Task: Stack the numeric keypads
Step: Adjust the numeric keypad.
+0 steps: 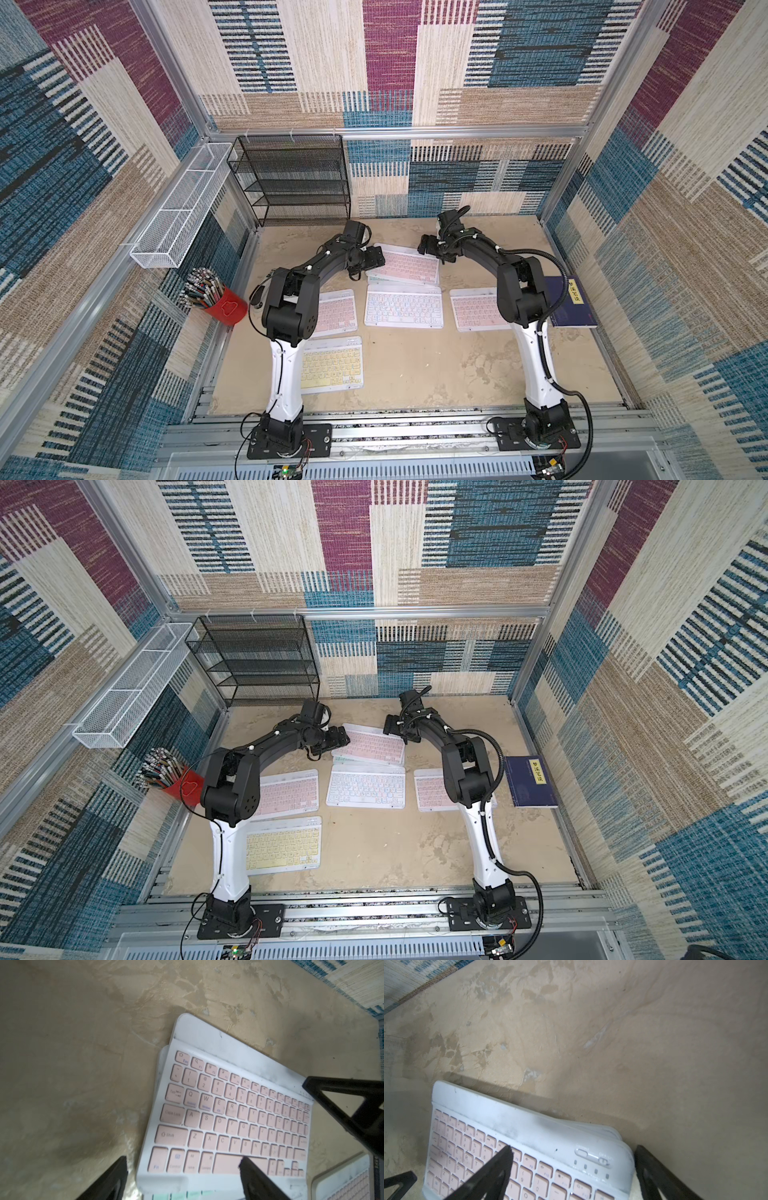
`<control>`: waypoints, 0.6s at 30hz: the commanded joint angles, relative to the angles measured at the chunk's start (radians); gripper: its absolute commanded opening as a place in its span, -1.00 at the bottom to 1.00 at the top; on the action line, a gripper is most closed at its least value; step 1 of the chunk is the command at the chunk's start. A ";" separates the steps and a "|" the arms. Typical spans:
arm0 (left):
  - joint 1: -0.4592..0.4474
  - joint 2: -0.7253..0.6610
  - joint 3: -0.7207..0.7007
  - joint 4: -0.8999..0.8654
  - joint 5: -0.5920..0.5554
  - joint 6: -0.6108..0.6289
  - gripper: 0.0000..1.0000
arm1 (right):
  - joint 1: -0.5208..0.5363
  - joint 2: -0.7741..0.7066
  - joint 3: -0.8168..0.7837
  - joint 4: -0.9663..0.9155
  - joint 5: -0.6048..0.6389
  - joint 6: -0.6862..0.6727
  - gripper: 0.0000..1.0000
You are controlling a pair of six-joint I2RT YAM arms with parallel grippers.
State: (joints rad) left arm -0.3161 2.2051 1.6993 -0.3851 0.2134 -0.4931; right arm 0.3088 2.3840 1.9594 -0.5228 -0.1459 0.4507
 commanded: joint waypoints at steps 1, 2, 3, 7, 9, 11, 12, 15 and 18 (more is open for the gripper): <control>-0.001 0.024 0.041 -0.050 0.004 0.019 0.75 | 0.001 -0.002 -0.012 0.019 0.004 -0.004 0.84; -0.001 0.027 0.044 -0.050 0.009 0.019 0.75 | 0.002 -0.001 -0.013 0.019 0.004 -0.004 0.84; -0.002 0.027 0.044 -0.050 0.012 0.020 0.75 | 0.001 -0.001 -0.012 0.020 0.003 -0.004 0.84; -0.013 0.026 0.030 -0.049 0.030 0.021 0.75 | 0.003 0.000 -0.007 0.021 -0.002 -0.006 0.84; -0.020 0.022 0.016 -0.038 0.041 0.017 0.75 | 0.003 0.001 -0.001 0.021 -0.004 -0.007 0.84; -0.029 0.015 0.002 -0.030 0.041 0.018 0.75 | 0.002 0.003 0.005 0.021 -0.008 -0.011 0.84; -0.035 0.012 -0.002 -0.030 0.044 0.018 0.75 | 0.003 0.005 0.008 0.020 -0.010 -0.011 0.84; -0.042 -0.008 -0.031 -0.018 0.041 0.010 0.74 | 0.003 0.007 0.012 0.020 -0.016 -0.016 0.84; -0.049 -0.030 -0.056 -0.021 0.031 0.014 0.74 | 0.003 0.007 0.013 0.017 -0.020 -0.016 0.84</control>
State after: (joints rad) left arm -0.3592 2.1956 1.6577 -0.4080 0.2245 -0.4877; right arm 0.3084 2.3878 1.9633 -0.5140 -0.1474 0.4400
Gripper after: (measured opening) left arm 0.872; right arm 0.919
